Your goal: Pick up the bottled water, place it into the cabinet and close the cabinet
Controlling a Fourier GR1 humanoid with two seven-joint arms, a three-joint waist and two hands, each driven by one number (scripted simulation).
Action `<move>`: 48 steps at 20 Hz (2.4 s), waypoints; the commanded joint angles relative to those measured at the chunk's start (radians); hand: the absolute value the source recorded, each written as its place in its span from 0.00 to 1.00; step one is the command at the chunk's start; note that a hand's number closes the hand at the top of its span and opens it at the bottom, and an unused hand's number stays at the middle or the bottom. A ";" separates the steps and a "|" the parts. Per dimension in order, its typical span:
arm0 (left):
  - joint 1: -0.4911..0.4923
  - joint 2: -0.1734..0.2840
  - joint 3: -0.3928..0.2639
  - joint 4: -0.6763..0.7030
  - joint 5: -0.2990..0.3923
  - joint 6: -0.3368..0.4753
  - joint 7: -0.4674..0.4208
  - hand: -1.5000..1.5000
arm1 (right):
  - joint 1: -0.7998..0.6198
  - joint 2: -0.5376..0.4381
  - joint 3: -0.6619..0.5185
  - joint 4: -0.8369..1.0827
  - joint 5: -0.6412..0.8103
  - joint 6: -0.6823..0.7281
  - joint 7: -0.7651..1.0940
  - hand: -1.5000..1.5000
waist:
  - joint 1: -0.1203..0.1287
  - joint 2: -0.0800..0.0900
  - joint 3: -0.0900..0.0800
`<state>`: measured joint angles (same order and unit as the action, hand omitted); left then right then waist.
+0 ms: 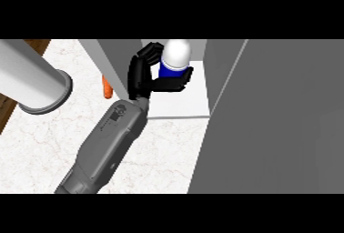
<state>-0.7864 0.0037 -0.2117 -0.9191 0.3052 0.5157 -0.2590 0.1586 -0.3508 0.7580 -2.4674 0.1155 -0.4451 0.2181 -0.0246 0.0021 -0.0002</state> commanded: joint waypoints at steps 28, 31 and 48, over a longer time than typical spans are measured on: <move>-0.306 0.019 0.151 0.746 -0.043 0.121 -0.255 1.00 | 0.020 -0.040 0.021 -0.041 -0.016 0.020 -0.053 0.00 | -0.043 0.020 -0.001; -0.340 0.023 0.134 0.783 -0.062 0.175 -0.235 1.00 | 0.025 -0.045 0.021 -0.072 -0.026 0.016 -0.041 0.00 | -0.052 0.021 -0.001; -0.359 0.021 0.096 0.860 -0.131 0.269 -0.217 0.00 | 0.026 -0.085 -0.004 -0.082 -0.055 0.025 -0.059 0.00 | -0.055 0.025 -0.002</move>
<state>-1.1273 0.0083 -0.1193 -0.0588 0.1766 0.7893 -0.4823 0.1804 -0.4195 0.7557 -2.4745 0.0509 -0.4278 0.1164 -0.0846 0.0264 -0.0017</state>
